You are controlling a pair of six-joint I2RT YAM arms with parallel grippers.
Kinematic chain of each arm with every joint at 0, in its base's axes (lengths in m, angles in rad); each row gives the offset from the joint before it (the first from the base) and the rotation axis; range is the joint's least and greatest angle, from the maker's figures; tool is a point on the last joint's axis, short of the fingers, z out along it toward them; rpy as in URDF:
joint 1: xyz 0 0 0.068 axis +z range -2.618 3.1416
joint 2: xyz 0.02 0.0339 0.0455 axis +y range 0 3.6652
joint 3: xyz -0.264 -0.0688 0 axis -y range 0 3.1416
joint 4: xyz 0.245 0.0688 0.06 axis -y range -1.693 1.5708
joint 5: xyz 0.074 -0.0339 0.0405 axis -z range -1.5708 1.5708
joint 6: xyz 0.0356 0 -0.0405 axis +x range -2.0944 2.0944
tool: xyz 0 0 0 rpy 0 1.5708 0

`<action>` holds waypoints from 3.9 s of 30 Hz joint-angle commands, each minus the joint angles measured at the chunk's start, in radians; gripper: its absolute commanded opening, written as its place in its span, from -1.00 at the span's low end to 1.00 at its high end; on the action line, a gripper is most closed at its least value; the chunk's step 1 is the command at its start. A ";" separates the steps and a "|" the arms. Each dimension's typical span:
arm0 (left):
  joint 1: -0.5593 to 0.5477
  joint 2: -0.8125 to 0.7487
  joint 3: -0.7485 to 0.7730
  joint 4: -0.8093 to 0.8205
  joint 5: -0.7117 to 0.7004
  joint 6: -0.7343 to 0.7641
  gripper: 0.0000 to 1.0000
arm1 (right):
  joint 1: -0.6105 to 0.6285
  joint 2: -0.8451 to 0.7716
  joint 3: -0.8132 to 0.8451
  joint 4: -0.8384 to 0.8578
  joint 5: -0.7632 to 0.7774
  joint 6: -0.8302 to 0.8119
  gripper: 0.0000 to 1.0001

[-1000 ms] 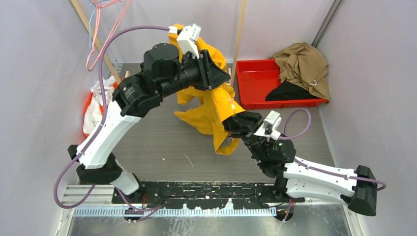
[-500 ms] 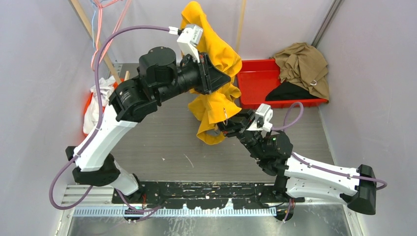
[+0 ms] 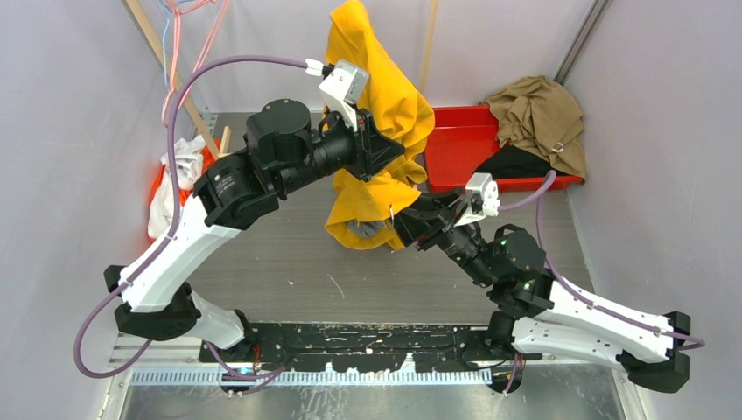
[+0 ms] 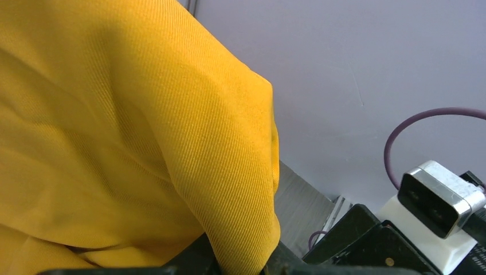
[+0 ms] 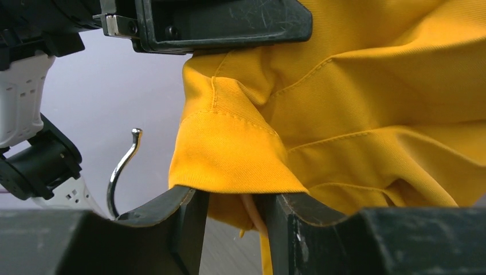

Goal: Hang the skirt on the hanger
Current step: Hang the skirt on the hanger.

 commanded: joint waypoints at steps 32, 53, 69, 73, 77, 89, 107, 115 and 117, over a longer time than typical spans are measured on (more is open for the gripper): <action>0.017 -0.083 -0.061 0.404 -0.233 -0.041 -1.00 | 0.011 -0.098 0.141 -0.771 0.065 0.237 0.21; 0.053 0.110 0.242 0.218 -0.268 -0.066 -1.00 | 0.460 0.250 0.032 -0.298 0.445 -0.130 0.16; 0.052 0.051 0.243 0.163 -0.189 -0.117 -1.00 | 0.376 0.762 0.093 0.341 0.804 -0.740 0.35; 0.053 0.027 0.224 0.169 -0.185 -0.119 -1.00 | 0.318 0.816 0.120 0.338 0.856 -0.713 0.35; 0.053 0.001 0.183 0.189 -0.181 -0.122 -1.00 | 0.272 0.829 0.114 0.376 0.884 -0.718 0.22; 0.053 -0.006 0.148 0.217 -0.219 -0.077 -1.00 | 0.262 0.326 -0.093 0.036 0.387 -0.349 -0.97; 0.052 -0.013 0.044 0.424 -0.139 -0.077 -1.00 | 0.262 0.241 -0.058 -0.334 0.128 -0.086 -0.97; 0.053 -0.071 -0.051 0.517 -0.092 -0.195 -1.00 | 0.193 0.312 -0.059 -0.275 0.174 -0.061 -0.97; 0.052 -0.086 -0.084 0.545 -0.096 -0.207 -1.00 | 0.189 0.311 -0.050 -0.271 0.161 -0.060 -0.97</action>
